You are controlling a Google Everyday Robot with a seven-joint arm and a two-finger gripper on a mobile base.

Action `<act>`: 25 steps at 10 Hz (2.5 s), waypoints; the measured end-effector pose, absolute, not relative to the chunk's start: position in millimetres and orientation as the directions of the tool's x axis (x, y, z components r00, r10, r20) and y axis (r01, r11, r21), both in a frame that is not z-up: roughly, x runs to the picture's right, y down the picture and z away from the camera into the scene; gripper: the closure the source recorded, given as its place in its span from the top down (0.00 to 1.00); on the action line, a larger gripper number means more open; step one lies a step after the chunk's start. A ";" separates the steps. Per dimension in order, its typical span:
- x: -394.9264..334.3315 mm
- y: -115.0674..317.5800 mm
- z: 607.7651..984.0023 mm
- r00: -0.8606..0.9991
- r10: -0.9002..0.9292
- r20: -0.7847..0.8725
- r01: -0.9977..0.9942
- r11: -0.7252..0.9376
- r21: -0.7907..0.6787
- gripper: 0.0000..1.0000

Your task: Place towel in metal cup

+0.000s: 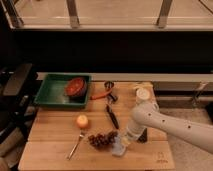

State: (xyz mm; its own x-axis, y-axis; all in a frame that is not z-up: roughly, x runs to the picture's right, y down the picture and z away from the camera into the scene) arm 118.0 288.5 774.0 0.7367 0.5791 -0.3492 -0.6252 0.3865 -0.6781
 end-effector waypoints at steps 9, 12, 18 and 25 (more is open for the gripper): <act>158.1 172.5 756.9 0.620 0.749 -0.236 -0.669 0.347 -0.657 0.00; 160.7 113.2 785.9 0.572 0.792 -0.212 -0.685 0.320 -0.654 0.00; 162.5 79.0 805.8 0.551 0.810 -0.201 -0.683 0.300 -0.666 0.00; 233.6 -2.7 842.4 0.431 0.883 -0.186 -0.812 0.290 -0.506 0.00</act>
State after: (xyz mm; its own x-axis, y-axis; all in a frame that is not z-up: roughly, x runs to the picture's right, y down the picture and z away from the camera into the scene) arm 233.6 -2.7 842.4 0.4313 0.8829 -0.1858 -0.8121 0.2902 -0.5062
